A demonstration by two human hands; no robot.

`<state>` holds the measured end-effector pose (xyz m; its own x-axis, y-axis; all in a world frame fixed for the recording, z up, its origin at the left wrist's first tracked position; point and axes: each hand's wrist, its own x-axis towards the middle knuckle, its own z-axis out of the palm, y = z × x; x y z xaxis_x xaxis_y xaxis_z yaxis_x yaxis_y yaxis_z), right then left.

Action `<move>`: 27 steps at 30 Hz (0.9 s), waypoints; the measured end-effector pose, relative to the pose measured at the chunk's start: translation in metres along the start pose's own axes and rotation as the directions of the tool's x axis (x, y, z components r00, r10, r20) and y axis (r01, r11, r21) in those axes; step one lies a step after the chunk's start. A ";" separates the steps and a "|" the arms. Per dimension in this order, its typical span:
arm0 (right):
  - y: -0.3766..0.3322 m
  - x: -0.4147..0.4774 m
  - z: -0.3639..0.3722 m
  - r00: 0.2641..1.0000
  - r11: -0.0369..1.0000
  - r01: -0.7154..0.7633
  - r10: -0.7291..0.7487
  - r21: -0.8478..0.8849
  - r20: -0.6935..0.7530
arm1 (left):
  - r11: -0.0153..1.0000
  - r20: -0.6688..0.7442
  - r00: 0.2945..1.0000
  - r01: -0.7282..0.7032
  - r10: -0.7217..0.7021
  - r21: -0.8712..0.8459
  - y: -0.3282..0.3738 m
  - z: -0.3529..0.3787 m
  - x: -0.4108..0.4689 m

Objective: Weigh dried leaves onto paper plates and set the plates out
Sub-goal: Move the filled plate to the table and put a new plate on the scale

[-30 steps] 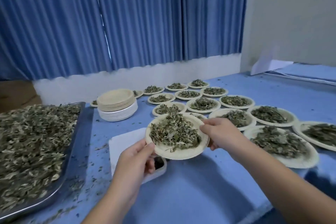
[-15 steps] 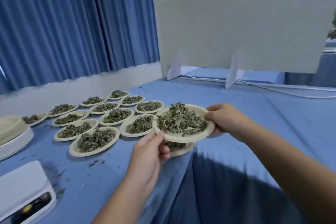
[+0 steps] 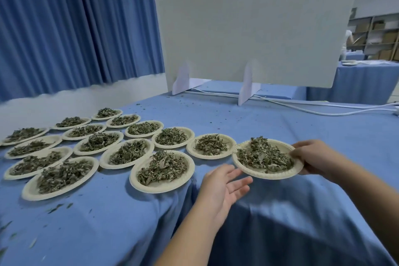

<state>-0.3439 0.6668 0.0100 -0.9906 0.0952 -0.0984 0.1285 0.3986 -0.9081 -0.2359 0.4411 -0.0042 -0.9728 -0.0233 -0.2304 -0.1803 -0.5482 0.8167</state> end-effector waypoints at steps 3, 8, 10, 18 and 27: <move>0.010 0.008 -0.001 1.000 1.000 -0.030 0.030 0.000 -0.001 | 1.000 -0.006 1.000 0.030 -0.031 -0.007 -0.003 0.007 0.005; 0.017 0.018 0.003 0.999 0.999 -0.043 0.042 -0.033 -0.019 | 0.995 -0.056 0.994 0.100 -0.098 0.025 -0.004 0.012 0.014; 0.020 0.019 0.004 0.999 0.997 -0.032 0.029 -0.073 -0.036 | 0.994 -0.054 0.993 0.107 -0.105 0.029 -0.005 0.012 0.016; 0.015 0.024 0.005 0.964 0.861 0.077 -0.193 -0.503 -0.184 | 0.997 -0.088 0.993 0.076 -0.079 -0.031 -0.001 -0.002 0.022; -0.030 -0.003 0.053 0.832 0.764 0.421 -0.540 -0.488 -0.127 | 0.998 -0.071 0.997 -0.033 0.029 -0.050 0.047 -0.041 -0.001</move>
<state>-0.3476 0.6067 0.0156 -0.8878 -0.0204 0.4597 -0.2961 0.7901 -0.5367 -0.2374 0.3816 0.0125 -0.9650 -0.0982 -0.2432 -0.1409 -0.5880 0.7965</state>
